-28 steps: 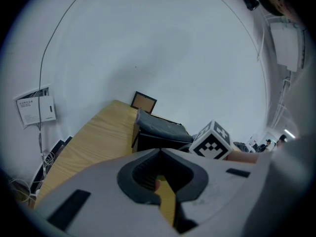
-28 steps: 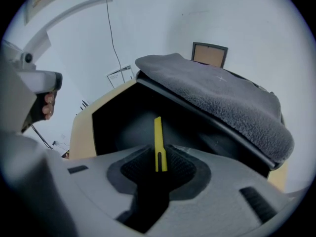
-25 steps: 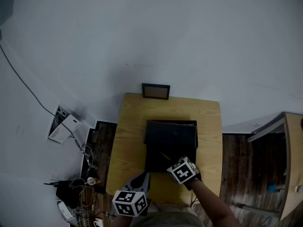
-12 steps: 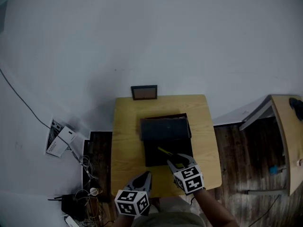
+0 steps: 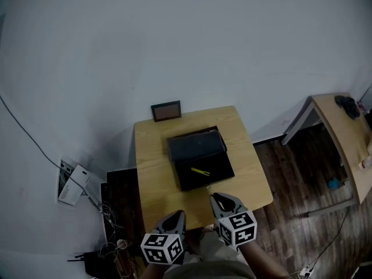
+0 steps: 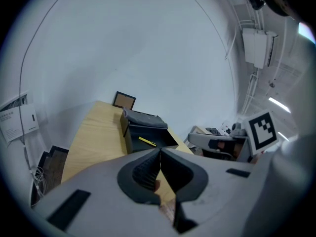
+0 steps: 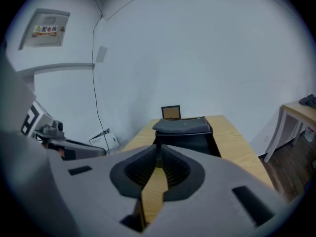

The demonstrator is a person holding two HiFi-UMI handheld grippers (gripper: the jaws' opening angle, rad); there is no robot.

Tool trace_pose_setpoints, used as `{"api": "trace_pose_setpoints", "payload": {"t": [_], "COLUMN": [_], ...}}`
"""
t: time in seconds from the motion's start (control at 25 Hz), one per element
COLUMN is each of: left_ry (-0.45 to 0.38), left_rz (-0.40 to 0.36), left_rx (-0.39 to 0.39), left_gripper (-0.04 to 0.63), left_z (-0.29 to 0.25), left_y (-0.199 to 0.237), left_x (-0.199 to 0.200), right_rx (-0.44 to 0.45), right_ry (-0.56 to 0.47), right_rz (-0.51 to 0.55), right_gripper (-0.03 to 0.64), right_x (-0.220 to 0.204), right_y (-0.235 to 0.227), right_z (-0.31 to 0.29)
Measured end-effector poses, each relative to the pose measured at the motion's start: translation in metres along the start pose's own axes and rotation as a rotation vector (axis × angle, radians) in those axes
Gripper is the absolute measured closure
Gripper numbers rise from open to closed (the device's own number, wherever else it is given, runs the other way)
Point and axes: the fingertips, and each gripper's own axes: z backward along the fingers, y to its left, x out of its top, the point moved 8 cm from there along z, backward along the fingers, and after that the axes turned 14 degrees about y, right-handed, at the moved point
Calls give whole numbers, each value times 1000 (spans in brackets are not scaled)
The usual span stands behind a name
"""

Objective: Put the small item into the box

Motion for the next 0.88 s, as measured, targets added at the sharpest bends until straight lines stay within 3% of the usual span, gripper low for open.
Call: {"api": "trace_pose_setpoints", "payload": {"t": [0.32,0.88], "left_ry": [-31,-72], "left_rz": [-23,-61], "left_rx": [-40,-72], "left_gripper": [592,592], "left_z": [44,105], "left_y": [-11,-25], "left_x": [-32,-90], "right_rx": [-14,13], "right_ry": [-101,-179], "right_rz": [-10,0], "right_gripper": [606,614], "right_x": [-30,-79], "right_y": [57,126], "right_z": [57,117]}}
